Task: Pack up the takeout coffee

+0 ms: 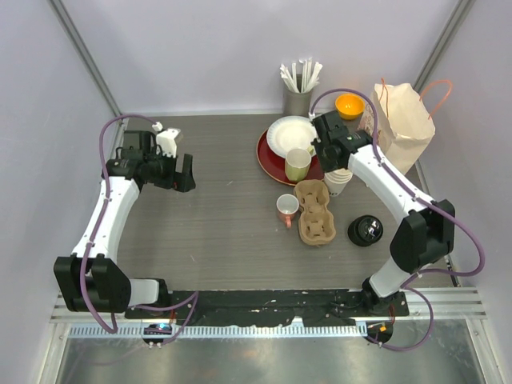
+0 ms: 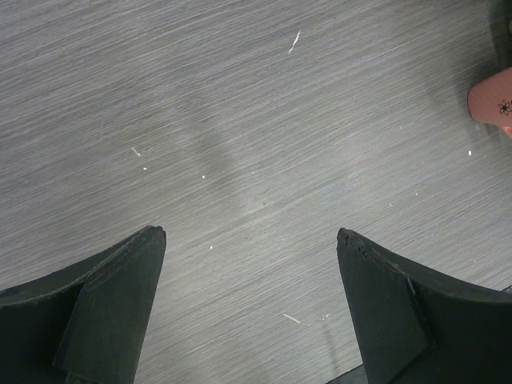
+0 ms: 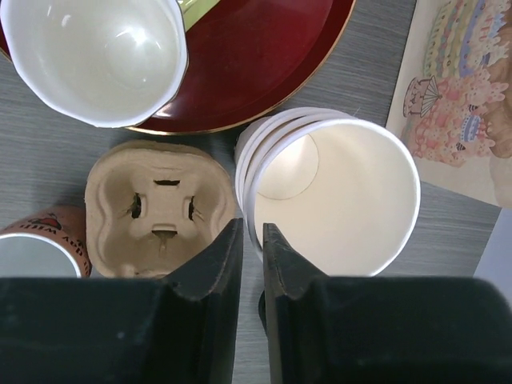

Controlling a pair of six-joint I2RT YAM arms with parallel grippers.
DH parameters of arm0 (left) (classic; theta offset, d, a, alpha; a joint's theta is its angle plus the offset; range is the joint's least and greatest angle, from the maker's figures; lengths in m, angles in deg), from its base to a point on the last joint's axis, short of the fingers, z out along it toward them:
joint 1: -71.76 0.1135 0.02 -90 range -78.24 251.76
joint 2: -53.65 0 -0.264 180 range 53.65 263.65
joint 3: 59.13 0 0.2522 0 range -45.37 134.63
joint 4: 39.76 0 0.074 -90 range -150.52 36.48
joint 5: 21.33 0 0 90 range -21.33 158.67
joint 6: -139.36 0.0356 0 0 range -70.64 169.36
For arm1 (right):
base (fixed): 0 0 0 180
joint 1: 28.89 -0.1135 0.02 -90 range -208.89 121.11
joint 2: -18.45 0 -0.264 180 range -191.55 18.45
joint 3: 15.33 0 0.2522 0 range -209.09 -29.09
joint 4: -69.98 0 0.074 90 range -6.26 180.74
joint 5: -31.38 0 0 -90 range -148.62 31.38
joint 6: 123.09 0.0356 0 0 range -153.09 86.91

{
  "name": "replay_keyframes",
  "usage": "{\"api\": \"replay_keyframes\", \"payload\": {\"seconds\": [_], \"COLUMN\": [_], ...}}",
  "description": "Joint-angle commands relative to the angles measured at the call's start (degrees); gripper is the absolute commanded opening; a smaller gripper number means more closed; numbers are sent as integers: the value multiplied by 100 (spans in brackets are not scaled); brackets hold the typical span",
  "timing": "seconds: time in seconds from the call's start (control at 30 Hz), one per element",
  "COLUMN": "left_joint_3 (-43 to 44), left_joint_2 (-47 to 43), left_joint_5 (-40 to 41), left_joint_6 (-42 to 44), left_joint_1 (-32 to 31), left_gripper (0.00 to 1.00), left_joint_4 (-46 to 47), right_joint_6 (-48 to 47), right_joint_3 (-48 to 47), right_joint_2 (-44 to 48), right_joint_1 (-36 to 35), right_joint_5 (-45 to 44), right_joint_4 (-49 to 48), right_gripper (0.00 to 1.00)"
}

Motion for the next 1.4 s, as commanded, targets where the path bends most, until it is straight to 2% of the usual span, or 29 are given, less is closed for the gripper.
{"api": "replay_keyframes", "payload": {"seconds": [0.0,0.07,0.13,0.17,0.53,0.77,0.9,1.07,1.37], "left_joint_3": [167,158,158,158,176,237,281,352,396], "left_joint_2": [-177,-185,-177,-177,-142,-98,-71,-19,34], "left_joint_5": [-38,-38,-38,-47,-74,-82,-65,-91,-197], "left_joint_6": [-55,-46,-46,-20,6,15,33,33,42], "left_joint_1": [13,13,13,13,13,13,13,13,13], "left_gripper": [92,92,93,93,93,93,93,93,93], "left_joint_4": [96,96,87,78,87,87,61,52,52], "right_joint_6": [-88,-88,-97,-97,-255,-238,-352,-352,-387], "right_joint_3": [-336,-362,-414,-423,-836,-916,-907,-1065,-1390], "right_joint_2": [-24,-50,-32,2,108,-103,55,214,390], "right_joint_1": [-11,-20,-20,-11,-11,-20,-37,-117,-161], "right_joint_5": [-125,-125,-125,-107,-107,-669,-127,-774,-740], "right_joint_4": [-61,-17,35,53,405,589,431,483,694], "right_gripper": [17,12,1,1,1,1,1,1,1]}}
